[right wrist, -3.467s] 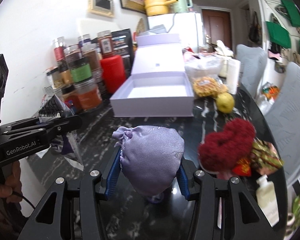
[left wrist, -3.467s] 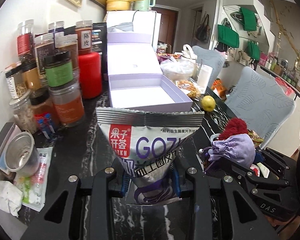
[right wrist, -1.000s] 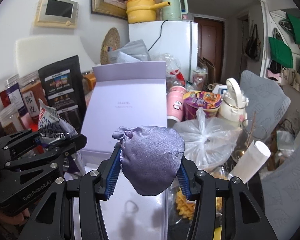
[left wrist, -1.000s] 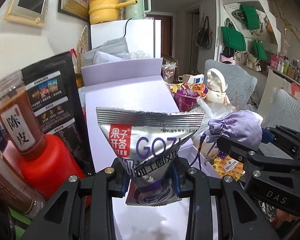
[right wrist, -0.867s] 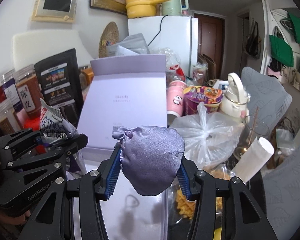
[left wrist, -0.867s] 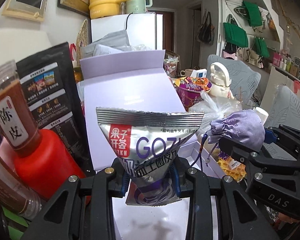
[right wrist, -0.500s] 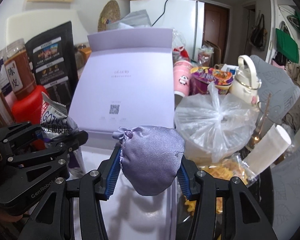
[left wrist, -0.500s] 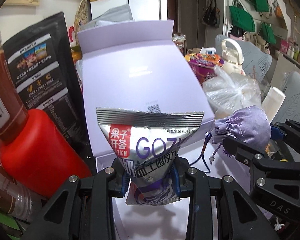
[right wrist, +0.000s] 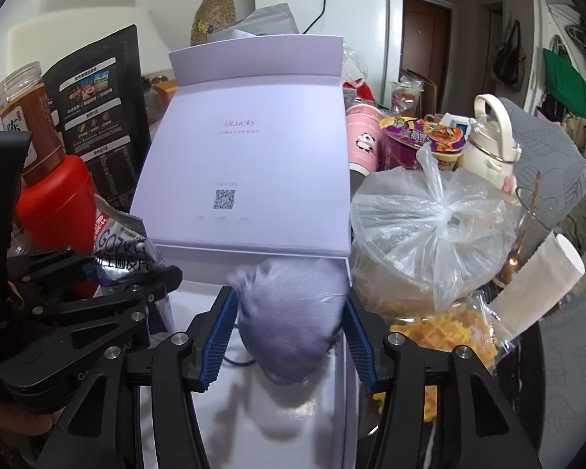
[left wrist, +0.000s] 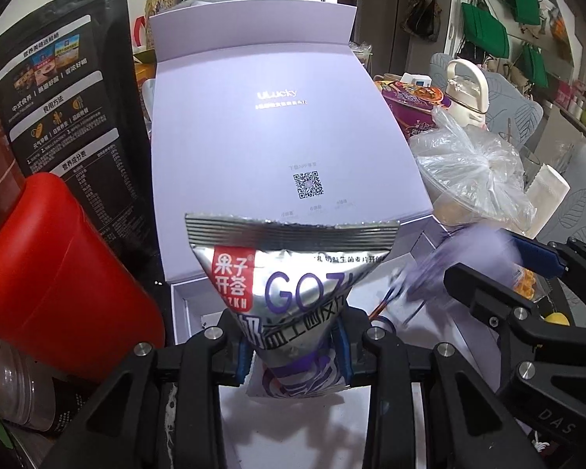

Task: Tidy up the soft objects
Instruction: 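Open the left tool over the box while the right tool releases the pouch, then withdraw both tools from the box back toward the table items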

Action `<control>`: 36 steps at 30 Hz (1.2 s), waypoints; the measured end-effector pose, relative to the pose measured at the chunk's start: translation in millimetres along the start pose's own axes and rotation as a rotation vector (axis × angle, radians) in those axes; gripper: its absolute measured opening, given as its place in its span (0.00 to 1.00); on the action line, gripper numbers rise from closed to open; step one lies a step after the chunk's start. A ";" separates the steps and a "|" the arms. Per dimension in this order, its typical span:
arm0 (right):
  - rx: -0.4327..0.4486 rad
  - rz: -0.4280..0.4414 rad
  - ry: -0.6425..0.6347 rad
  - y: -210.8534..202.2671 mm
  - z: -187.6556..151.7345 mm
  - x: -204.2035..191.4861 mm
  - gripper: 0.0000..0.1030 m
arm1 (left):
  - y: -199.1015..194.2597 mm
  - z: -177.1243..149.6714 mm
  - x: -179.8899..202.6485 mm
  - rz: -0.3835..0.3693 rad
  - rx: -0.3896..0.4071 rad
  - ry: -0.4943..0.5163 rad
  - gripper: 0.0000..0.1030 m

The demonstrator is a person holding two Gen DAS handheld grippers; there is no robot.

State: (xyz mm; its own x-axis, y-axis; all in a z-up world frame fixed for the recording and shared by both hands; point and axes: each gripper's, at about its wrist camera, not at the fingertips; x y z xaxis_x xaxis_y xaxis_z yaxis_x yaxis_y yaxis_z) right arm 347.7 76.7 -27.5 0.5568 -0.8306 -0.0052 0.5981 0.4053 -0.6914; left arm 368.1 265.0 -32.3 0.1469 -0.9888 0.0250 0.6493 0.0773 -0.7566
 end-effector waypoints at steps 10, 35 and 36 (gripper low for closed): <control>0.027 -0.061 -0.007 -10.4 3.3 2.7 0.72 | -10.4 6.6 0.7 0.093 0.017 -0.011 0.73; 0.093 -0.085 0.007 -62.1 7.4 -0.4 0.72 | -73.6 12.7 5.0 0.098 0.133 -0.025 0.74; 0.098 -0.086 0.008 -67.1 7.3 -0.5 0.72 | -78.5 12.1 5.7 0.096 0.139 -0.023 0.74</control>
State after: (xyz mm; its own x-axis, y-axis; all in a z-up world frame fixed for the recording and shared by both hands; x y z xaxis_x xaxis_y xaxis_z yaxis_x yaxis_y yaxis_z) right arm 311.6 52.7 24.2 0.4964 -0.8669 0.0448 0.6971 0.3673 -0.6158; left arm 327.0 254.8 35.1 0.2294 -0.9729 -0.0272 0.7282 0.1902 -0.6584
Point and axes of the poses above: each gripper's, at about its wrist camera, not at the fingertips, and y roughly the way its jaws point, x to its right, z to its top, and after that the axes turned 1 degree about -x, right-handed
